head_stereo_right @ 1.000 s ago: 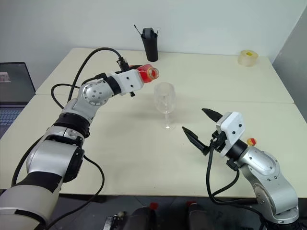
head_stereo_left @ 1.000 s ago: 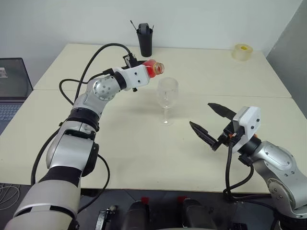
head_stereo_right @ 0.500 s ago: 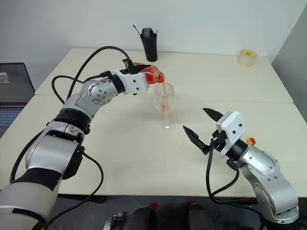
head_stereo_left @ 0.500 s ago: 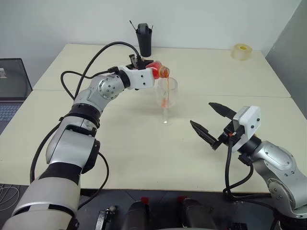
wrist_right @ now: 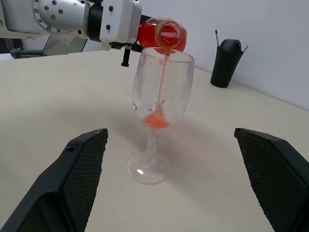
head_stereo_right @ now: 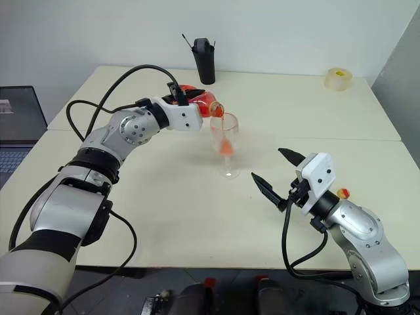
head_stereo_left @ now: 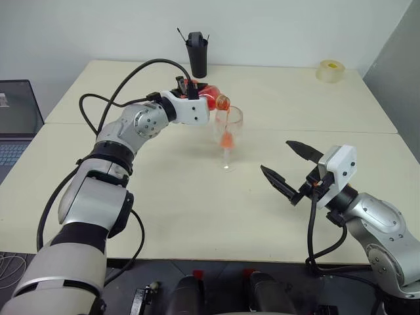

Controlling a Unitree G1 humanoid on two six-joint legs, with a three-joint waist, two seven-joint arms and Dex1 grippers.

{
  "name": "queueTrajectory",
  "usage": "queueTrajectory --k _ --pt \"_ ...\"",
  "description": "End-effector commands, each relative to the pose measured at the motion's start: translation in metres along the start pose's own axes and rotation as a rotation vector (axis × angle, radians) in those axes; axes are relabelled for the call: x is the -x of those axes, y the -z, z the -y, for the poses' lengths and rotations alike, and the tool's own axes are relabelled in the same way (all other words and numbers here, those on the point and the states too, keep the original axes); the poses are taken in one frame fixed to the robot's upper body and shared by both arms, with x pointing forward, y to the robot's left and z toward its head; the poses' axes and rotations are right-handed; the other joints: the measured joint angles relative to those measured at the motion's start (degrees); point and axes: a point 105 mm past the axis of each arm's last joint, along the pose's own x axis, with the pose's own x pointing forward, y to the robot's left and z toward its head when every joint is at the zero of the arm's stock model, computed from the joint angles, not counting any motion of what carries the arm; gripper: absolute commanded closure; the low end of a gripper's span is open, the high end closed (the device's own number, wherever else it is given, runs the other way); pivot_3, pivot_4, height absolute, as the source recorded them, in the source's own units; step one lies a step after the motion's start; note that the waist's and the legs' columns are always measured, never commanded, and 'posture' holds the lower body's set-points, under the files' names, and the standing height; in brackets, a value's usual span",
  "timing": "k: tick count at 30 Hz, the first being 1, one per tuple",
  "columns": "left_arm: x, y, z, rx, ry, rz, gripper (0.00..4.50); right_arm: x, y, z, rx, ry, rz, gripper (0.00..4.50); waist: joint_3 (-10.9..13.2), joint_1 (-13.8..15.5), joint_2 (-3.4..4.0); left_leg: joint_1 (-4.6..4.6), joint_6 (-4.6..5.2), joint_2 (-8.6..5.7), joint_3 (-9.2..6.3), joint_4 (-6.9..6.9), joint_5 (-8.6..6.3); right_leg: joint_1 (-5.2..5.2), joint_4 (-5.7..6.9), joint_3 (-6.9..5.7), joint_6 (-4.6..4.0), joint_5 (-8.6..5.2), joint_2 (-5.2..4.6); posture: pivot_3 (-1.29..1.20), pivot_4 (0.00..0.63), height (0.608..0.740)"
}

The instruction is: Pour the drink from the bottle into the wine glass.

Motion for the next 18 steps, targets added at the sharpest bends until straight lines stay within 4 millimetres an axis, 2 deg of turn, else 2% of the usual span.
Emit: queueTrajectory --k 1,18 --pt "-0.001 -0.008 -0.031 -0.065 -0.081 0.033 3.63 0.000 -0.007 -0.001 0.040 -0.015 0.023 0.00 0.00 0.02 0.00 0.00 0.00 0.00 0.00 0.00 0.00 0.00 0.00 0.00 0.00 0.00 0.00 0.00 0.150 0.740" --pt "0.000 -0.006 -0.042 -0.158 -0.094 0.020 3.64 -0.003 -0.009 0.003 0.043 -0.002 0.041 0.00 0.00 0.01 0.00 0.01 -0.01 -0.01 0.04 0.02 0.00 0.00 0.02 0.01 0.00 0.00 -0.01 0.00 0.150 0.740"
